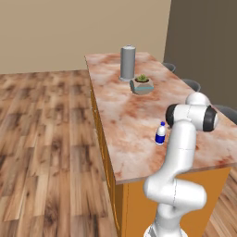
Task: Pick the bottled water from the counter and place it in the open cabinet.
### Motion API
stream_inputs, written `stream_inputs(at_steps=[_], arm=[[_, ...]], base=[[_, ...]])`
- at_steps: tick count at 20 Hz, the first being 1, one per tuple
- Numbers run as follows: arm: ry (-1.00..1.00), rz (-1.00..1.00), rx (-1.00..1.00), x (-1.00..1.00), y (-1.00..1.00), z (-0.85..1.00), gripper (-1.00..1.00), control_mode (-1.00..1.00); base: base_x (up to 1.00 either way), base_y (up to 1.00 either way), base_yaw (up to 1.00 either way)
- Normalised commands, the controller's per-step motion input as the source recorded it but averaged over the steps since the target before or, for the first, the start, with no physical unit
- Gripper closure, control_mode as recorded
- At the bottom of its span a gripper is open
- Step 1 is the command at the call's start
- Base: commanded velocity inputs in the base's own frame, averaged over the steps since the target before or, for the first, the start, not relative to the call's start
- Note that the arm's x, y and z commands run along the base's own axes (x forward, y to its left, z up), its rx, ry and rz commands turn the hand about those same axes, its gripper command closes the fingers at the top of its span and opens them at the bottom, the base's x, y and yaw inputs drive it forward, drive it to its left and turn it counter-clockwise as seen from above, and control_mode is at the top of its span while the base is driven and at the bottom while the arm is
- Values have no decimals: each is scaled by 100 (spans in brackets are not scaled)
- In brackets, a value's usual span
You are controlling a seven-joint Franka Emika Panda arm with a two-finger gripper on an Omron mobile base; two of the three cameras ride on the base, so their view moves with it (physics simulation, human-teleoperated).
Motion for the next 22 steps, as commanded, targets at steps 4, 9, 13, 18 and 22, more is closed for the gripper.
stream_inputs(at_steps=[4, 9, 13, 18, 22], arm=[[0, 0, 0, -6, 56, -7, -100, -100], [0, 0, 0, -20, 48, -11, -100, -100], [0, 1, 2, -26, 25, -17, -100, -100], [0, 1, 1, -4, 18, -5, -100, -100], [0, 0, 2, 0, 18, 0, -100, -100]], base=[[0, 0, 0], [0, 0, 0], [0, 0, 0], [0, 0, 0], [0, 0, 0]])
